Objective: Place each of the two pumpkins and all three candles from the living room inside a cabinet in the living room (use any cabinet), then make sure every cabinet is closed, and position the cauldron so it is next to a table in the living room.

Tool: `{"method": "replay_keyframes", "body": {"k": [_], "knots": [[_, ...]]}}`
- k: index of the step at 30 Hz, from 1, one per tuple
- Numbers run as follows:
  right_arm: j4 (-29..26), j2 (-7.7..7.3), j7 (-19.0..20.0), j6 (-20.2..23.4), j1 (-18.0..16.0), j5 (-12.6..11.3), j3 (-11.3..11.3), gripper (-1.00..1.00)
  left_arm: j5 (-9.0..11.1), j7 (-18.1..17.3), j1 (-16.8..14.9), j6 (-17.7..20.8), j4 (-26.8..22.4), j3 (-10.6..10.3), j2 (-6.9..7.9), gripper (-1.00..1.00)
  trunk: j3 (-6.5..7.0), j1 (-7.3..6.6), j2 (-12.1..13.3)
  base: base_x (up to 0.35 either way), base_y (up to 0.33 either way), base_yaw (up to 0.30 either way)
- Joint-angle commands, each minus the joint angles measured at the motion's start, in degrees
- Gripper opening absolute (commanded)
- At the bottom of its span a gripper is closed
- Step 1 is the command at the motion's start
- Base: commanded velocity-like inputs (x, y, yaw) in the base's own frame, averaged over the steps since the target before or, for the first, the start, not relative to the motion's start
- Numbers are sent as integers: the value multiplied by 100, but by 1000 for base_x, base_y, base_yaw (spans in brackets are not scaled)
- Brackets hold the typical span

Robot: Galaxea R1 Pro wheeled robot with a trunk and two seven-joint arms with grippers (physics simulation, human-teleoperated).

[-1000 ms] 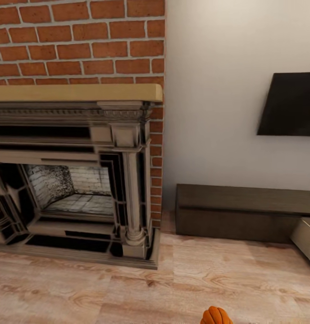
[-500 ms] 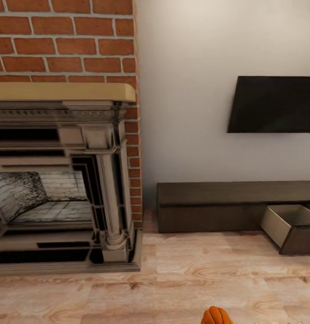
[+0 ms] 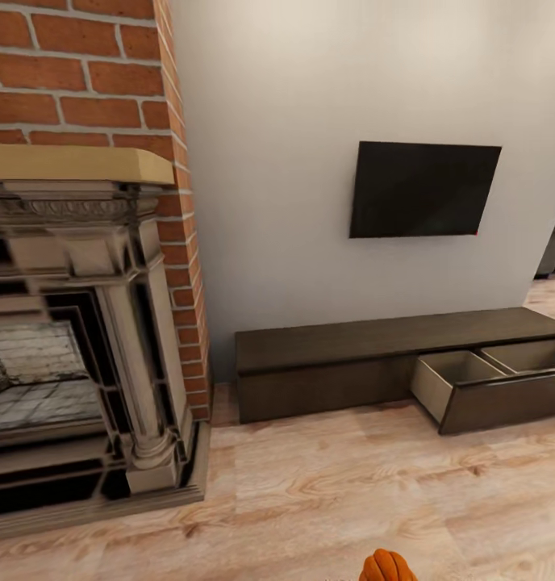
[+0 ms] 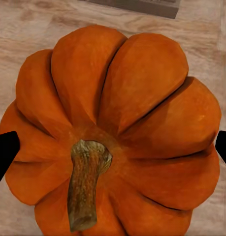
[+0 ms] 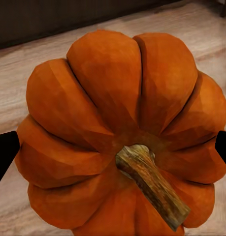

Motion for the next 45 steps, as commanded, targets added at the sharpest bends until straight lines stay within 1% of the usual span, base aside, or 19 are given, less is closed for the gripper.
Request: {"method": "replay_keyframes", "body": {"k": [1,8,12,15,21,26,34,41,45], "knots": [[3,1,-34,-13,-5,-12,36,-100,-1,64,-2,-8,-5,-60,0,-100,-3,-1,-3,0,-2,-300],[1,1,-42,4,-5,-36,28,-100,-1,64,-2,-9,-5,-62,0,-100,7,-1,-3,0,-212,-300],[-3,5,-42,5,-5,-45,27,-100,-1,64,-2,-9,-5,-62,0,-100,7,-1,-3,0,-300,-142],[-5,18,-42,-2,-5,-53,37,-100,-1,64,-2,-9,-5,-62,7,-100,6,-1,-3,0,-195,-23],[-6,35,-42,14,-5,-63,45,-100,3,64,-2,-9,-5,-61,9,-100,-37,-1,-3,0,-21,28],[-55,29,-35,7,-5,-22,51,-100,5,64,-2,-9,-5,-61,16,-100,-81,-1,-3,0,-1,90],[-75,10,-34,0,-5,-45,47,-100,3,64,-2,-12,-5,-61,26,-100,-152,-1,-3,0,0,34],[-76,10,-34,-45,-5,-47,46,-100,3,64,-2,-17,-5,-62,27,-100,-167,-1,-3,0,0,1],[-76,13,-34,-48,-5,-53,45,-100,4,64,-2,-18,-5,-62,27,-100,-183,-1,-3,0,0,-120]]}}
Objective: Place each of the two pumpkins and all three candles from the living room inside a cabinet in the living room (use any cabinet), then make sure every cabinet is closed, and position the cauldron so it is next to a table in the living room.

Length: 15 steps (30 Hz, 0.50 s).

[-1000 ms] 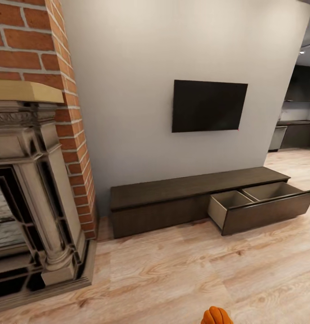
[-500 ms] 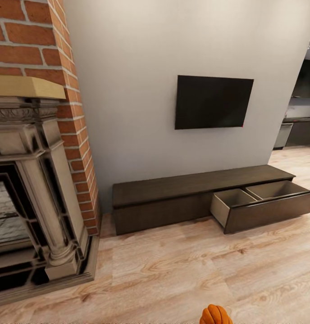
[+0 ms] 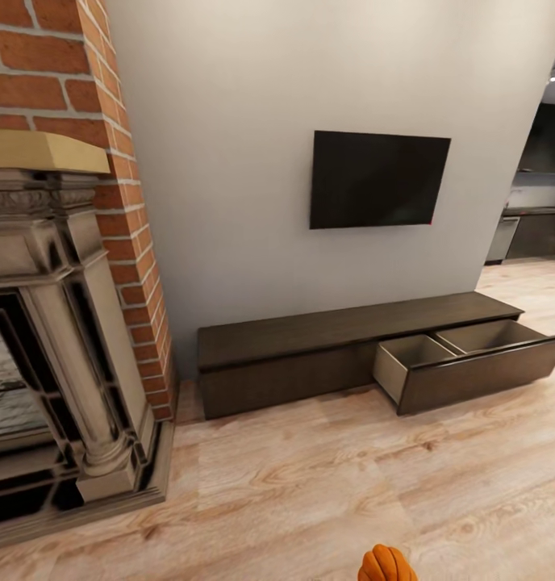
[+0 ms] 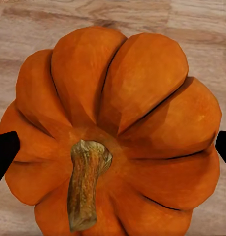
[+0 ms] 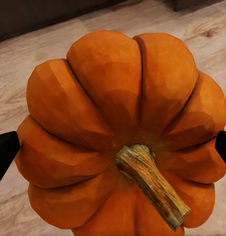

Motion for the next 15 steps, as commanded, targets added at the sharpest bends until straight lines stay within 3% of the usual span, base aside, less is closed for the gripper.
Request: {"method": "replay_keyframes", "body": {"k": [1,15], "knots": [[2,3,-41,-11,-4,-9,36,-100,3,64,-2,-7,-3,-52,0,-100,-11,-1,-3,0,0,-181],[2,5,-48,44,-4,-16,27,-100,5,64,-2,-7,-3,-49,1,-100,-96,-1,-3,0,0,-200]]}}
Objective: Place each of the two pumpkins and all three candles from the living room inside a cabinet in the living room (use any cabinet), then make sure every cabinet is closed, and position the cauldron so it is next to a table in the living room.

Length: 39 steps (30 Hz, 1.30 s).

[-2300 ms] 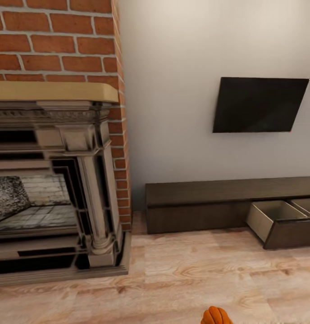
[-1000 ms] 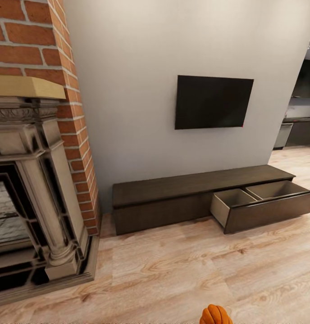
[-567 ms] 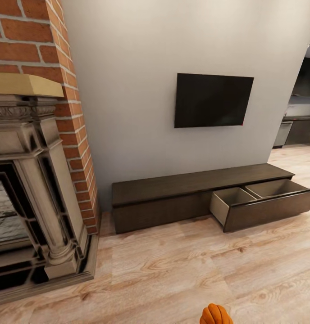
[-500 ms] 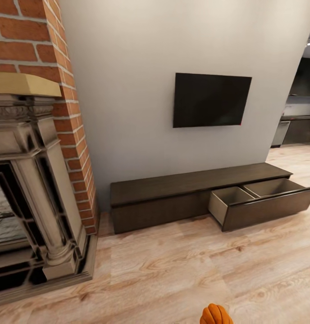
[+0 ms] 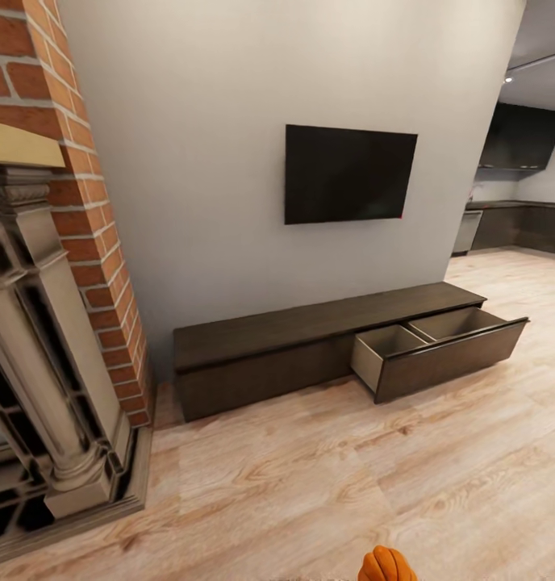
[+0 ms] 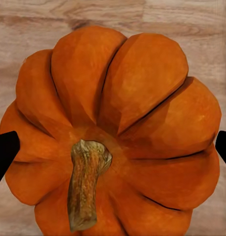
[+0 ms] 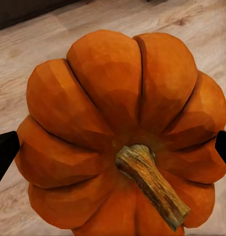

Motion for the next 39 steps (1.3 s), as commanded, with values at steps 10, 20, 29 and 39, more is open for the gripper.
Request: {"method": "replay_keyframes", "body": {"k": [10,20,29,39], "knots": [[2,-6,-37,-9,-5,-13,30,-100,3,65,-2,-7,-4,-57,-1,-100,-62,-1,-3,0,0,-214],[-14,-76,-43,-8,-9,-24,15,-100,2,65,-2,0,-4,-57,-1,-100,-97,-1,-3,0,0,-261],[-890,-214,-508,994,-623,-693,-91,-100,-36,79,-2,107,-641,-70,103,-100,-122,-1,-3,0,0,-272],[-1044,11,-1503,2637,-1914,-766,-94,-100,7,95,-363,3024,-2672,-21,440,-100,-150,-1,-3,0,0,-272]]}}
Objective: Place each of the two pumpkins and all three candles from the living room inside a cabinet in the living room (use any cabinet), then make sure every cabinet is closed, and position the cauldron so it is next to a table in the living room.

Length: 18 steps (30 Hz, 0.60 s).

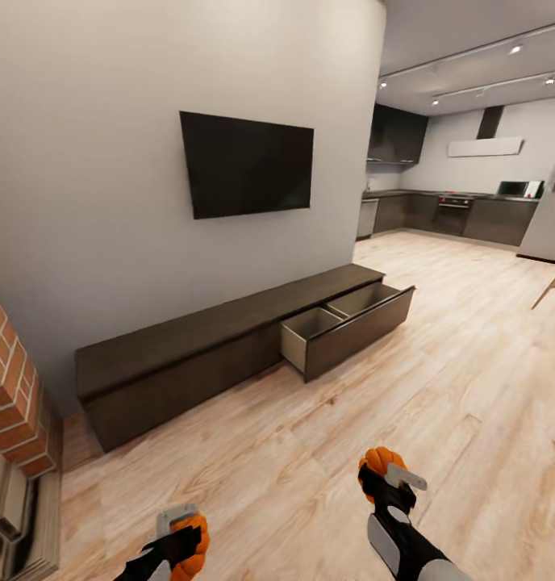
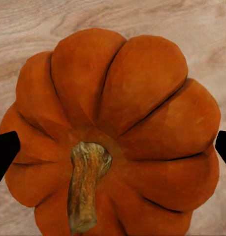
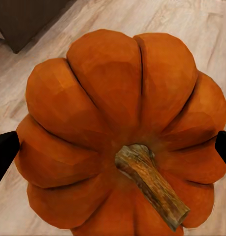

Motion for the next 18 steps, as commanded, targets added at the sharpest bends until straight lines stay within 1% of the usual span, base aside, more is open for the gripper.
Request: {"method": "replay_keyframes", "body": {"k": [1,2,3,4,5,7,8,11,12,15,16,17,18], "knots": [[-44,23,-66,181,-93,-69,-1,-100,60,80,-55,126,-160,-19,17,-100,-11,0,-3,0,0,-272],[-188,43,-89,495,-166,-75,1,-100,60,85,-106,335,-396,63,22,-100,-13,0,-3,0,0,-273],[-308,57,-93,645,-194,-77,6,-100,61,85,-125,496,-526,150,21,-100,-14,0,-3,0,0,-278],[-451,143,-75,796,-223,-80,4,-100,48,86,-145,689,-664,279,10,-100,-15,0,-3,0,0,-234],[-469,183,-62,817,-227,-80,1,-100,48,83,-148,714,-683,298,8,-100,-15,0,-3,0,0,-191],[-507,345,27,868,-234,-68,-6,-100,56,80,-155,763,-730,344,3,-100,-16,0,-3,0,0,-93],[-490,376,93,877,-229,-65,-7,-100,57,83,-156,733,-736,353,2,-100,-16,0,-3,0,0,-40],[-383,399,402,852,-216,-51,-9,-100,63,83,-158,430,-638,360,0,-100,-16,0,-3,0,0,-18],[-271,344,759,684,-211,-52,-13,-100,53,64,-159,-108,-331,351,-31,-100,-16,0,-3,85,0,-4],[-214,221,946,431,-209,-61,-11,-100,47,47,-159,-555,-114,323,-65,-100,-16,0,-3,189,0,-2],[-209,205,965,393,-209,-62,-10,-100,48,45,-159,-604,-90,307,-69,-100,-16,0,-3,258,0,-1],[-120,156,1018,284,-208,-60,-10,-100,50,45,-159,-737,16,162,-81,-100,-16,0,-3,301,0,0],[-37,139,1030,256,-208,-60,-10,-100,50,45,-159,-762,78,98,-83,-100,-16,0,-3,308,0,0]]}}
